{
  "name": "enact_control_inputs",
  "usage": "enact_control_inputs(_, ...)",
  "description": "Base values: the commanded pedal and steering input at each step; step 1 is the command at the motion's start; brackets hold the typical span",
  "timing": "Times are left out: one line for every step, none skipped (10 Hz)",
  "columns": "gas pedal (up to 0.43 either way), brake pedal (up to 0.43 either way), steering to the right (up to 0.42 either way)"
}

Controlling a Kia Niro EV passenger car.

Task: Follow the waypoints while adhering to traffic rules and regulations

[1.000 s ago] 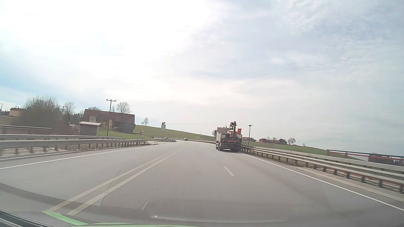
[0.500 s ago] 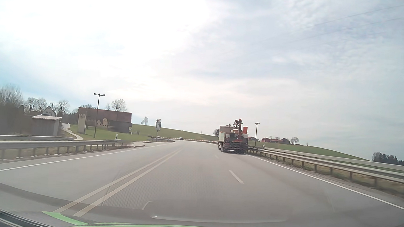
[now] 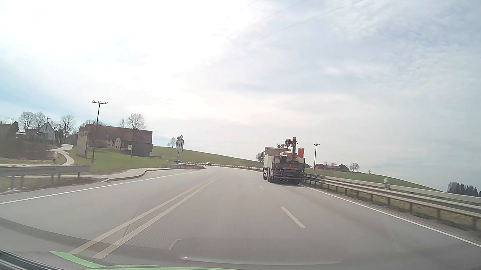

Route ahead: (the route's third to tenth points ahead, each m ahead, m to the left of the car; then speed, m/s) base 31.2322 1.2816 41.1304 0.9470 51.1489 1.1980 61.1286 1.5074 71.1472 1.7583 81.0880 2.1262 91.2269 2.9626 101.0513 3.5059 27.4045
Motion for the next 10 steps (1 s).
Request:
enact_control_inputs(0.378,0.000,0.000)
enact_control_inputs(0.378,0.000,0.000)
enact_control_inputs(0.378,0.000,0.000)
enact_control_inputs(0.378,0.000,-0.001)
enact_control_inputs(0.378,0.000,-0.001)
enact_control_inputs(0.378,0.000,-0.001)
enact_control_inputs(0.378,0.000,-0.001)
enact_control_inputs(0.378,0.000,-0.001)
enact_control_inputs(0.378,0.000,-0.001)
enact_control_inputs(0.378,0.000,-0.001)
